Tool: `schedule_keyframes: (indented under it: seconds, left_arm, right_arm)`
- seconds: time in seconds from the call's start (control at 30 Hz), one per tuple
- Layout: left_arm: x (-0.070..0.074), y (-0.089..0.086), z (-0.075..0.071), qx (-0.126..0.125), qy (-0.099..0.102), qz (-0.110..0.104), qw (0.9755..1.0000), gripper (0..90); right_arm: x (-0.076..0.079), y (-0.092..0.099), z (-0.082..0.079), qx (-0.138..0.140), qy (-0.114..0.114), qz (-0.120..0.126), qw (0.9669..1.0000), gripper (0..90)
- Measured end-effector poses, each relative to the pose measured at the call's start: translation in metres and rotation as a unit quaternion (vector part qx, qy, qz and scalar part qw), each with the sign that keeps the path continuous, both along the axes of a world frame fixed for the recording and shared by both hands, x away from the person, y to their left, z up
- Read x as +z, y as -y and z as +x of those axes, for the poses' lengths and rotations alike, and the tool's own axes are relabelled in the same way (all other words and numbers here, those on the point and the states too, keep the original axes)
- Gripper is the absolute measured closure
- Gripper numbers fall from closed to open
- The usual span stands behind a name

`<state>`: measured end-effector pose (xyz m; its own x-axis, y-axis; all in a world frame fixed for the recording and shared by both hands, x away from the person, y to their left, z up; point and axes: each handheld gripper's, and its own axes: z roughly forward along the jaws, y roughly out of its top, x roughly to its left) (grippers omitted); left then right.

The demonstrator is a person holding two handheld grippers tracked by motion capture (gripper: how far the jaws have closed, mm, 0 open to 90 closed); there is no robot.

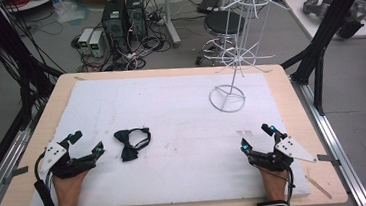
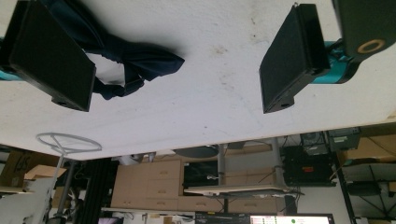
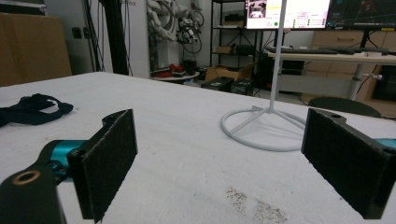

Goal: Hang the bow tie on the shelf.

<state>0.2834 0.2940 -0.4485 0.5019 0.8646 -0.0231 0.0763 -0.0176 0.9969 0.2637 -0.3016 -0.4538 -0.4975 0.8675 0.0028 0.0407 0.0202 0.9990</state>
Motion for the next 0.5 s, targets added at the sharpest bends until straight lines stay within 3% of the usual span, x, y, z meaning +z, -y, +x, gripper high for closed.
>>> schedule_keyframes:
  seconds: [0.3, 0.5]
  left_arm:
    - [0.01, 0.003, 0.007, -0.019, -0.013, 0.023, 0.9995, 11.3]
    - [0.023, 0.008, 0.014, -0.038, -0.027, 0.045, 0.9979, 11.4]
  right_arm:
    - [0.0, 0.0, 0.0, 0.0, 0.0, 0.0, 1.0, 9.6]
    - [0.0, 0.0, 0.0, -0.001, 0.0, -0.001, 1.0, 9.6]
